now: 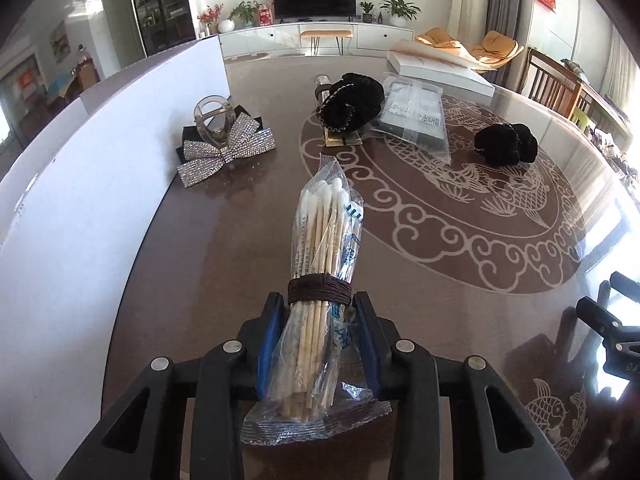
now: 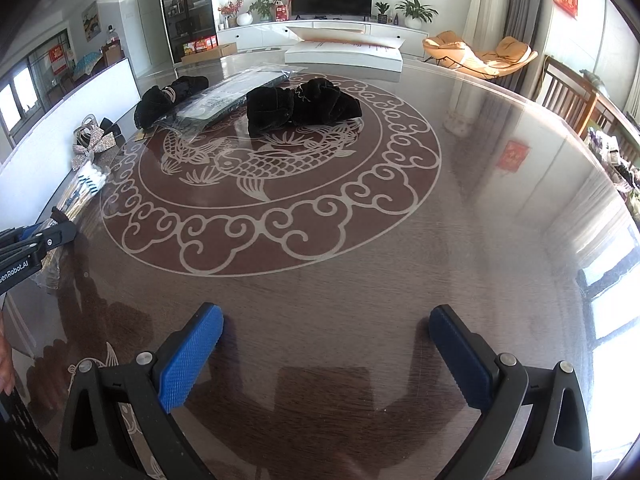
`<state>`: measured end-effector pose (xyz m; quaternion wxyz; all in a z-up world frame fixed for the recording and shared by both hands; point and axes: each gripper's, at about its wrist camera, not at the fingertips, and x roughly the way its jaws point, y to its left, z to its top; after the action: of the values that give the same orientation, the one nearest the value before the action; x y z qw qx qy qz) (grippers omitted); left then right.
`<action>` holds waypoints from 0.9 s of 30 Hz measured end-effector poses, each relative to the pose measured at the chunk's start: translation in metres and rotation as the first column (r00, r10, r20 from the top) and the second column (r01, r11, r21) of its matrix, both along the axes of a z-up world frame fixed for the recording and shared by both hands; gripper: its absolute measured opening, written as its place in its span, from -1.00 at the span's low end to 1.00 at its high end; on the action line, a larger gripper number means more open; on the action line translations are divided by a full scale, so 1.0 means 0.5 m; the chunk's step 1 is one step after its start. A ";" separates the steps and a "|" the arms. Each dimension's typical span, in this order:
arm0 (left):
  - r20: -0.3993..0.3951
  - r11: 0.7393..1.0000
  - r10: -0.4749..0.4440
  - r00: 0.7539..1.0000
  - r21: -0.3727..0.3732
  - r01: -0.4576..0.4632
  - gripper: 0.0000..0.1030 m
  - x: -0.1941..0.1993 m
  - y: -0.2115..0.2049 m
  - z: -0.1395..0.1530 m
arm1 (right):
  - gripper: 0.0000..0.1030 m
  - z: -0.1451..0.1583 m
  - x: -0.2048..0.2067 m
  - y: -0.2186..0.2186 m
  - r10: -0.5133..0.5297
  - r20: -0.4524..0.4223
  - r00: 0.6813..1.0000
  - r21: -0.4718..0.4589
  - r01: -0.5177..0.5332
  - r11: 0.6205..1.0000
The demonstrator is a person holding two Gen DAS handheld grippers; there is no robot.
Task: Organize objects
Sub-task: 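Grasp the clear bag of string-tied wooden sticks with the left tool, then grasp the black fuzzy bundle with the right tool while the left tool holds the stick bag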
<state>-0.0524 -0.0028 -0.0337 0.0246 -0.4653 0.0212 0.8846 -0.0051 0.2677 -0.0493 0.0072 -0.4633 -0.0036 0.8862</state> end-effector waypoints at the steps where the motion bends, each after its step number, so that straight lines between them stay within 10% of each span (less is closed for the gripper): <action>1: 0.000 1.000 0.020 1.000 0.009 -0.020 -0.06 0.003 -0.010 0.000 | 1.00 0.000 0.000 0.000 0.000 0.000 1.000 0.000 0.000 1.000; 4: -0.004 0.994 0.104 0.995 -0.016 -0.104 0.66 0.004 -0.030 -0.011 | 1.00 0.000 0.000 0.000 -0.001 0.001 1.000 -0.002 0.001 1.000; 7: 0.013 0.989 0.149 0.989 0.005 -0.149 0.95 -0.004 -0.047 -0.021 | 1.00 0.000 0.000 0.000 -0.001 0.001 1.000 -0.002 0.001 1.000; 18: -0.003 0.986 0.167 0.986 0.003 -0.167 1.00 0.003 -0.048 -0.026 | 1.00 0.002 -0.006 0.003 0.003 0.013 1.000 -0.015 -0.002 1.000; 27: -0.010 0.986 0.169 0.986 0.005 -0.169 1.00 0.003 -0.047 -0.025 | 0.99 0.069 -0.274 0.043 -0.153 0.125 0.980 -0.366 0.189 0.911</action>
<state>-0.0510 -0.0264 -0.0461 -0.0495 -0.4608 -0.0200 0.8859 -0.1419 0.2889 -0.0146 -0.0042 -0.4957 0.2064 0.8436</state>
